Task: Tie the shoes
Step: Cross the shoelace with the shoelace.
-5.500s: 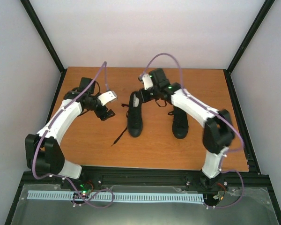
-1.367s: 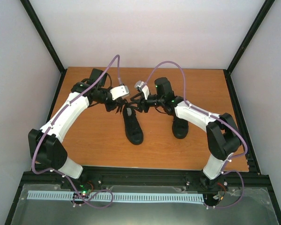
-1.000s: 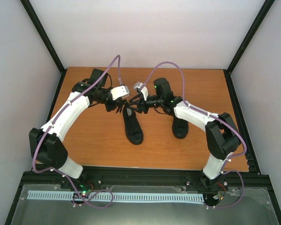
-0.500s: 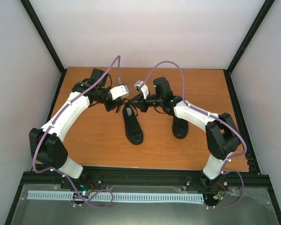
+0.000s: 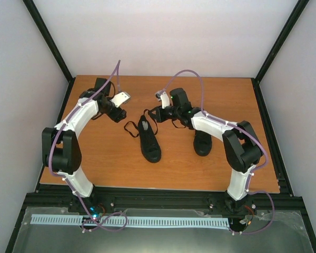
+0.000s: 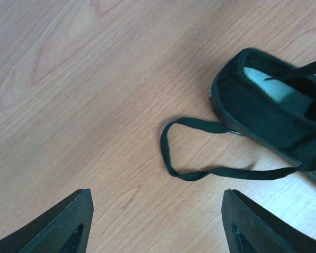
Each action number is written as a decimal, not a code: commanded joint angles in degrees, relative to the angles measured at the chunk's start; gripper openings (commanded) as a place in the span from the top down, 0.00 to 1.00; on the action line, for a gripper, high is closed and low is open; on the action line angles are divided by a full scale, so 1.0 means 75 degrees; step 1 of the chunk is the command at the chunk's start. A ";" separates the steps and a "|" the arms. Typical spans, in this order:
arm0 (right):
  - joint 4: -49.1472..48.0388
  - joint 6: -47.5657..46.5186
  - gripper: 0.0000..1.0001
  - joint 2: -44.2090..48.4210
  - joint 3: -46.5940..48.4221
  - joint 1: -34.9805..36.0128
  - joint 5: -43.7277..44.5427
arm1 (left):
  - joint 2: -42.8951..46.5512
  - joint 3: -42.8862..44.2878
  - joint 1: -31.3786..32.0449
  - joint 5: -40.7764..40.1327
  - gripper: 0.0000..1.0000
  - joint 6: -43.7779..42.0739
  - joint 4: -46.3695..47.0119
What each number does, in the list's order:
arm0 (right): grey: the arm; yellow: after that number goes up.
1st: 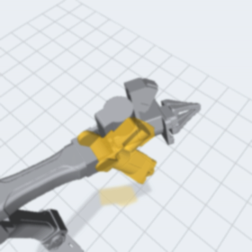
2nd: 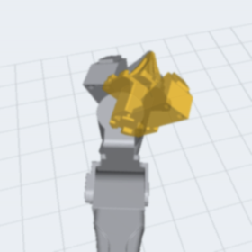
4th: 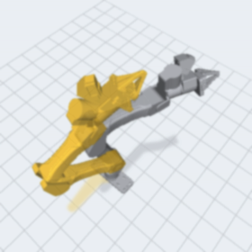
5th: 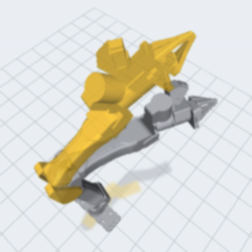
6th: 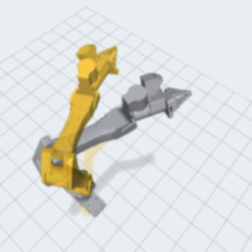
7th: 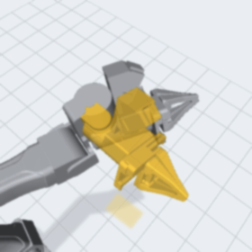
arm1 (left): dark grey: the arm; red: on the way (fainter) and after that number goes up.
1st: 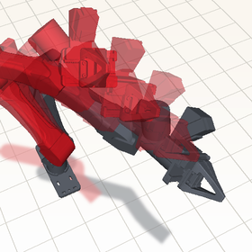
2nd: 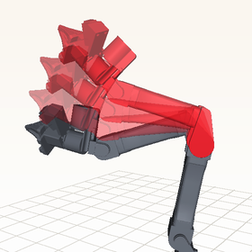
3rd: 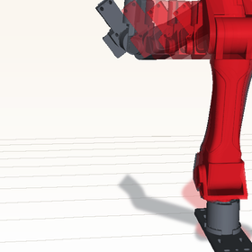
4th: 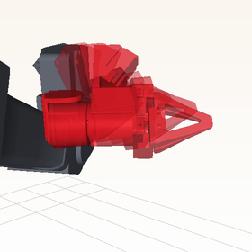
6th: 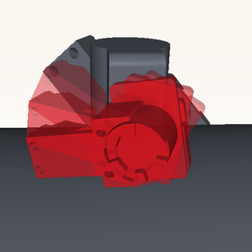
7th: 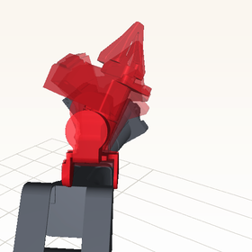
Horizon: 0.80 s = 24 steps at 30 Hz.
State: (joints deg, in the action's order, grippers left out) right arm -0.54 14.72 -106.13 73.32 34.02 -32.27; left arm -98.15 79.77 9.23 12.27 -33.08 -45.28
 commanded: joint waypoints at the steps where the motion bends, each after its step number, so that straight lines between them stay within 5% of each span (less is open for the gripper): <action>1: -0.0073 0.0699 0.97 0.0098 -0.0054 -0.0126 0.0615 | 0.0376 -0.0143 0.0023 0.0542 0.30 0.0900 -0.0003; 7: 0.0038 0.0616 0.97 0.0385 -0.0329 -0.0142 0.0868 | 0.0293 -0.0763 0.0011 0.0787 0.32 0.2327 0.0747; 15: -0.0087 0.0646 0.97 0.0449 -0.0596 -0.0142 0.0888 | -0.1613 0.0069 0.0380 -0.0180 0.35 0.1796 0.0689; 24: 0.0085 0.0437 0.97 0.0891 -0.0740 -0.0142 0.1018 | -0.2299 -0.0206 0.0645 -0.1563 0.42 0.1226 0.1050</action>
State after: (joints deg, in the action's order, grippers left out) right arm 0.49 18.92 -103.35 68.55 33.08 -25.65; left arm -114.61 78.37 14.57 6.31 -21.43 -39.31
